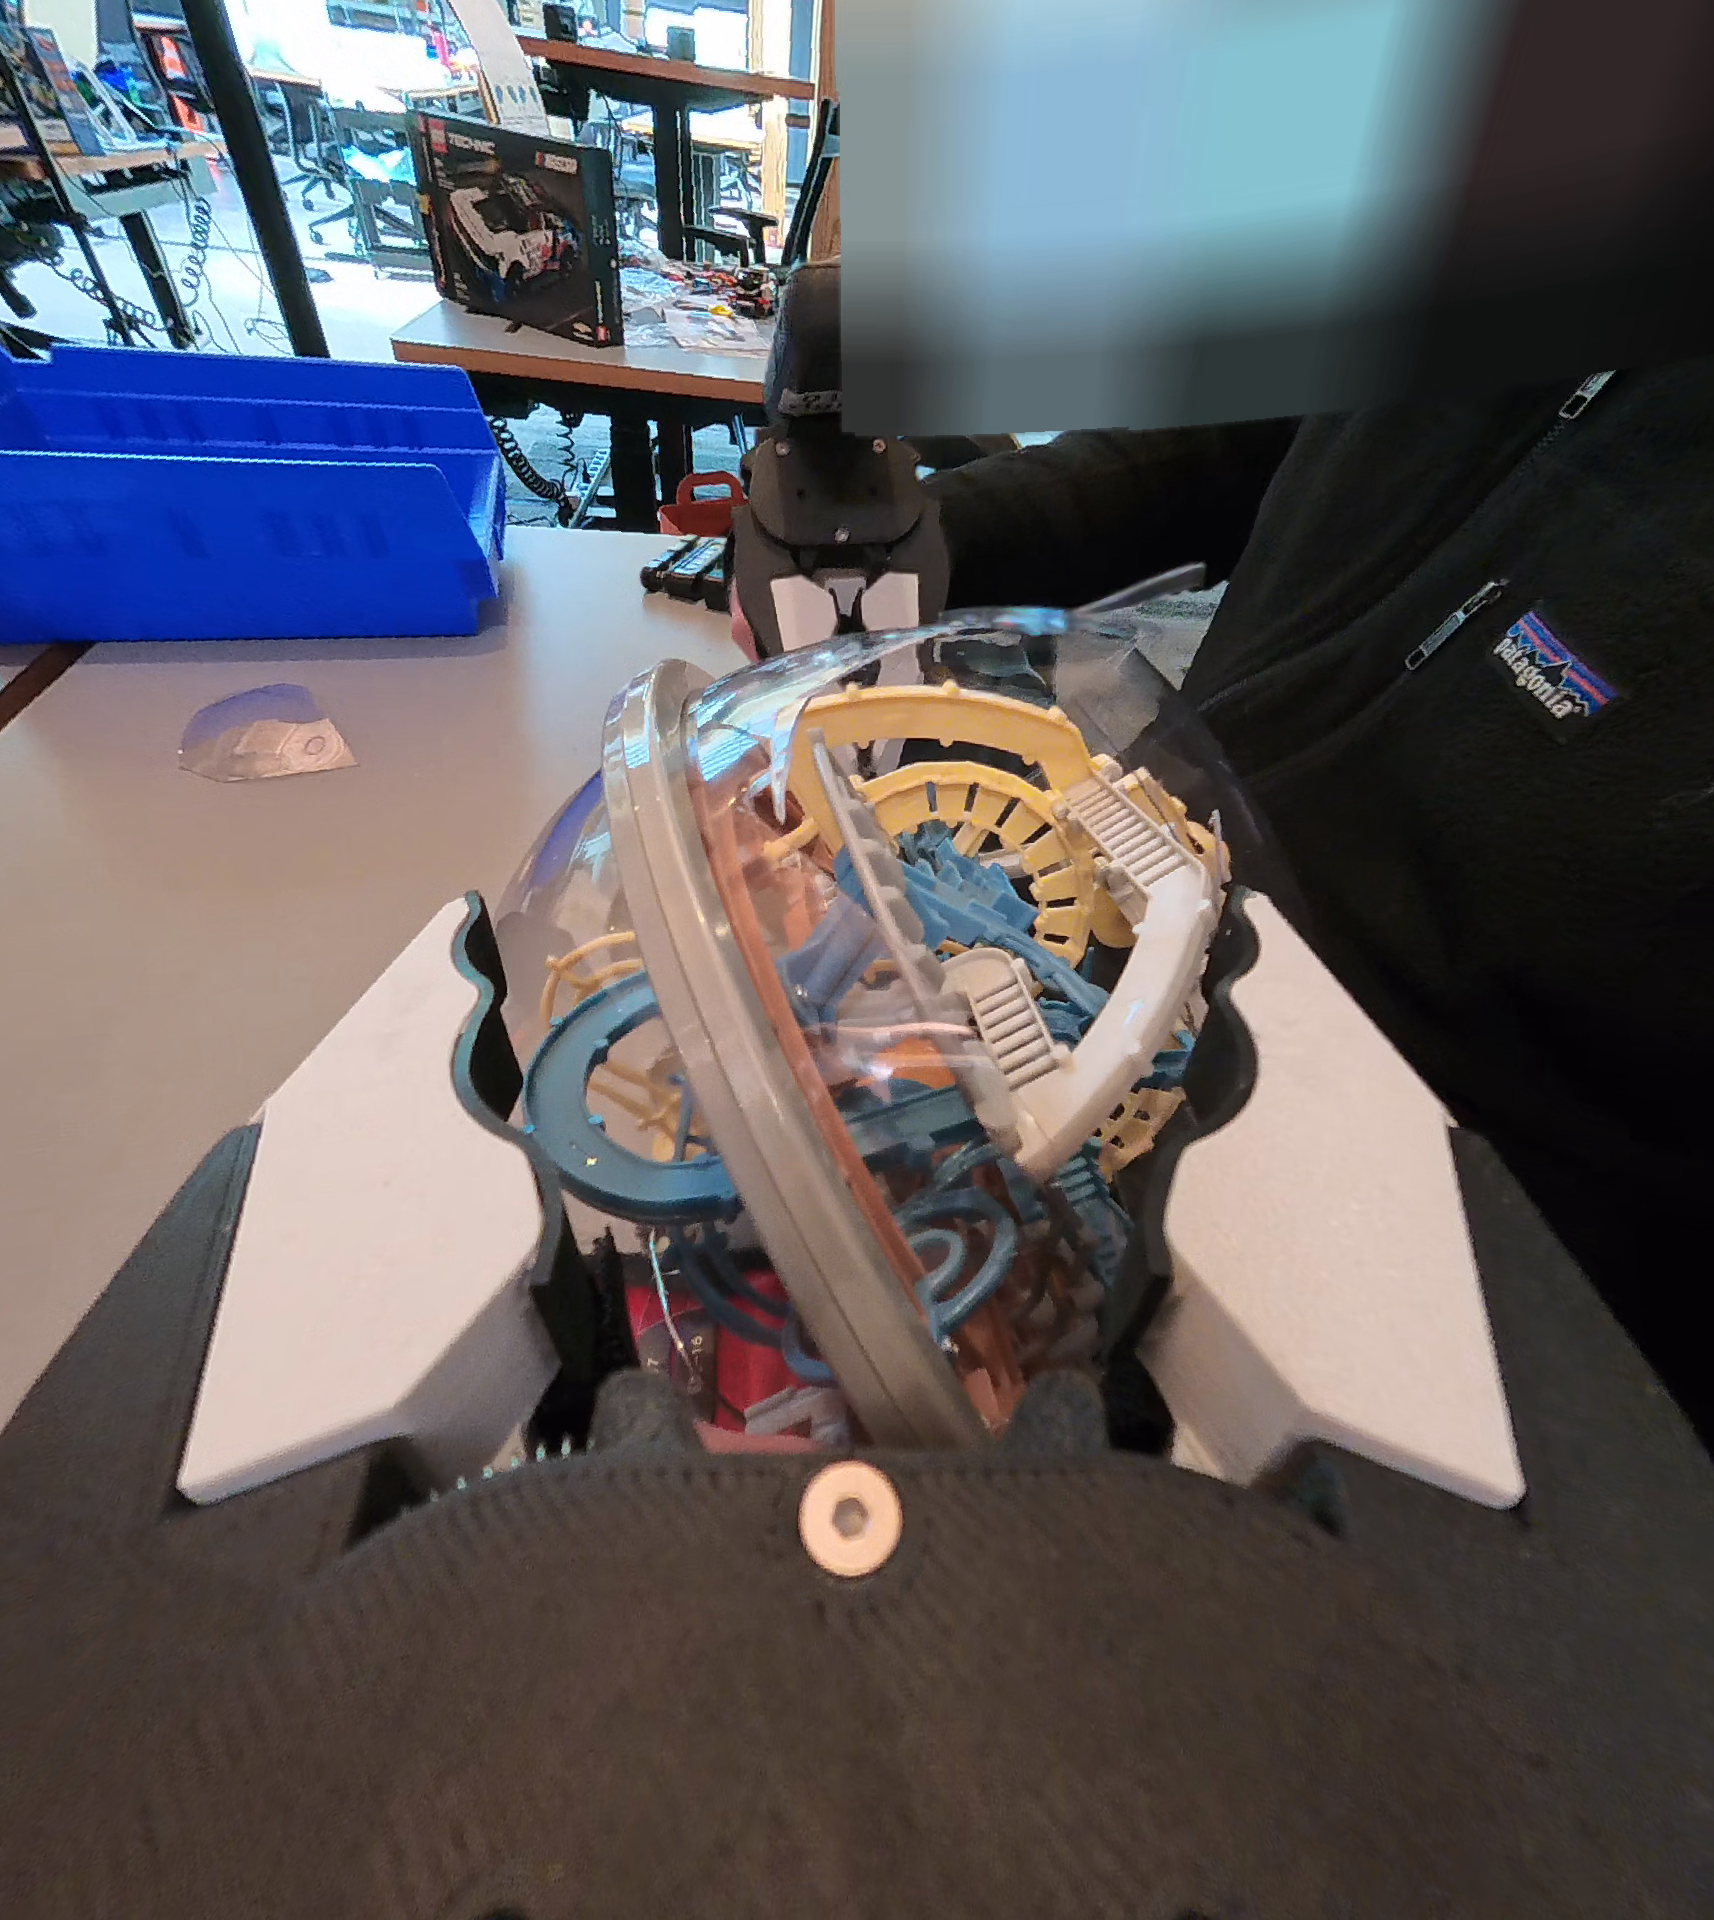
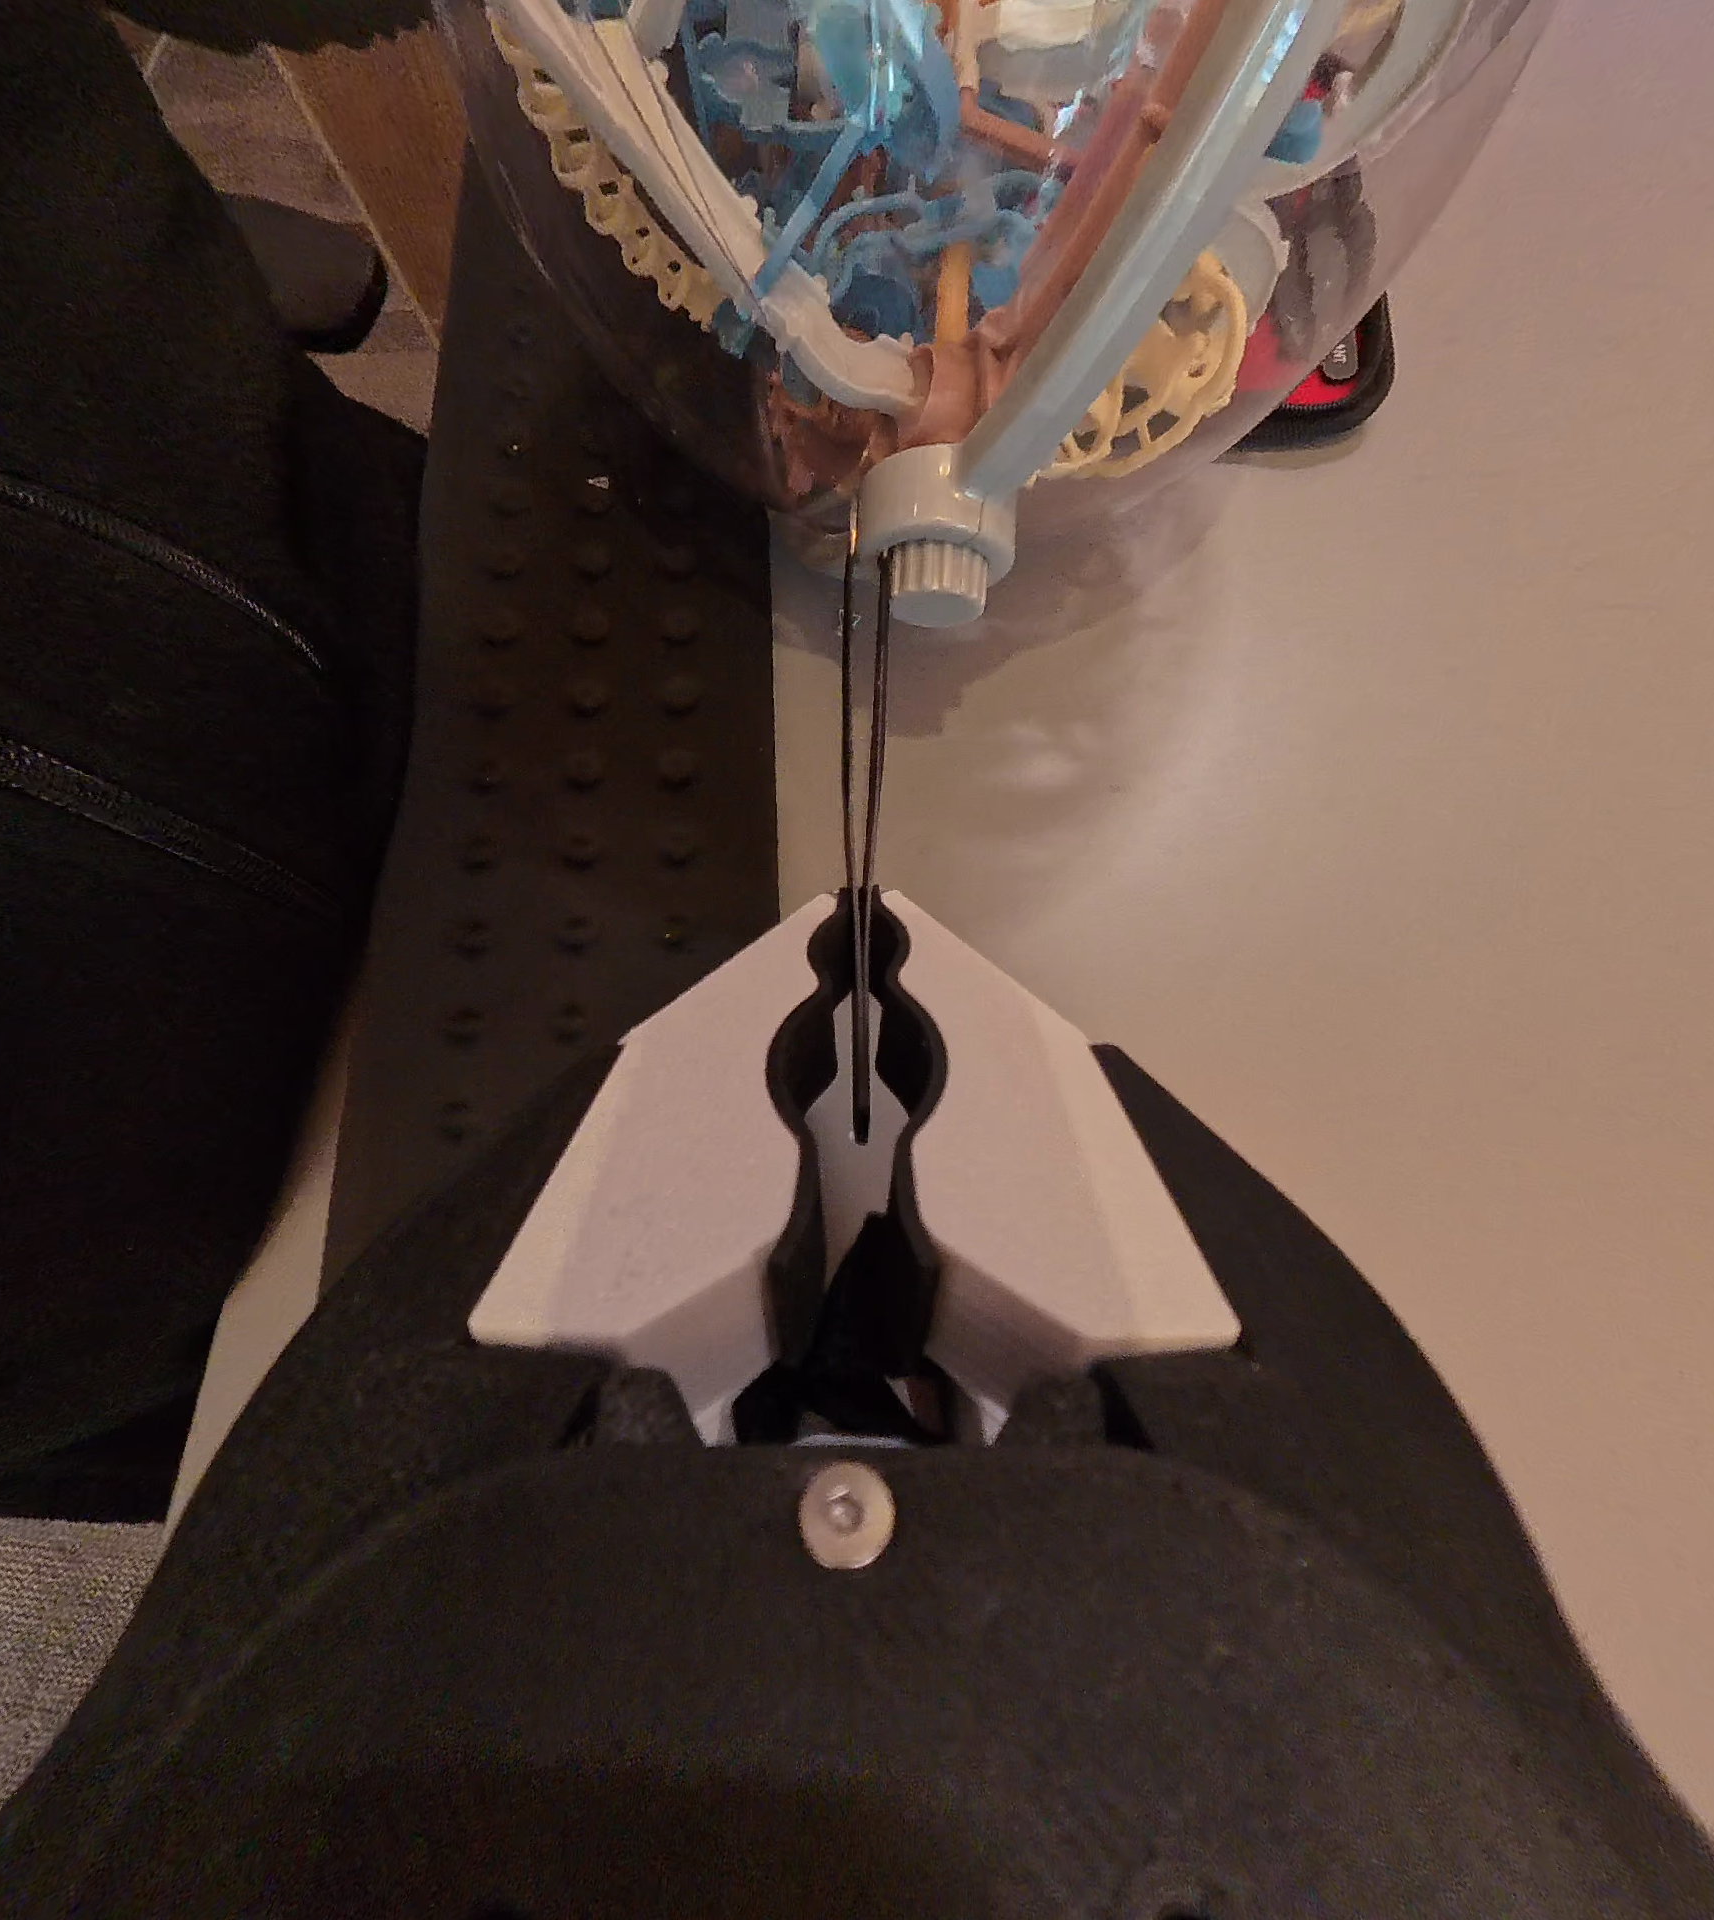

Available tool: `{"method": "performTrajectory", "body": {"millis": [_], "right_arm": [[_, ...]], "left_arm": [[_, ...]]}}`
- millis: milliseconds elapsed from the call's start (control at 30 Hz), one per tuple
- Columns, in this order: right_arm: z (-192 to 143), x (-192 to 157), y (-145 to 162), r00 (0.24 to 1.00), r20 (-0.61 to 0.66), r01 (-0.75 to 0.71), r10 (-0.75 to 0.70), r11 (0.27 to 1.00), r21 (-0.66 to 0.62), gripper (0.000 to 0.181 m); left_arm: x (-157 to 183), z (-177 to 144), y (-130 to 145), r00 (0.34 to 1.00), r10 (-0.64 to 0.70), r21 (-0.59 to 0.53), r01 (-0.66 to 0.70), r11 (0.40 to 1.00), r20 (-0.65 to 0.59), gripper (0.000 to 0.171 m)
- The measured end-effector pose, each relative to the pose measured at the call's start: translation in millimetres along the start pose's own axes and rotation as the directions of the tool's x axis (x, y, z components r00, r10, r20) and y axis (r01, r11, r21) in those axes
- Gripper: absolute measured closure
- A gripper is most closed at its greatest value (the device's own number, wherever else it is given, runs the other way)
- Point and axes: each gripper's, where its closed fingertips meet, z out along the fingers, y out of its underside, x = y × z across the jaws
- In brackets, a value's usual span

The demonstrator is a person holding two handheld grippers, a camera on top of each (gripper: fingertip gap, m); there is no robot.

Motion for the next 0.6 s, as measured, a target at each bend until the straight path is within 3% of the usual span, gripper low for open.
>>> {"method": "performTrajectory", "body": {"millis": [200, 600], "right_arm": [[27.5, -2.7, 24.0, 0.995, 0.081, 0.066, -0.055, 0.988, -0.143, 0.181], [30.2, -16.8, 15.5, 0.998, 0.056, -0.011, 0.018, 0.993, -0.116, 0.181]], "left_arm": [[-2.0, 3.0, -0.8, 1.000, -0.024, 0.004, 0.024, 1.000, -0.014, 0.042], [-9.8, -4.7, 3.1, 0.990, -0.122, 0.083, 0.128, 0.988, -0.070, 0.041]]}}
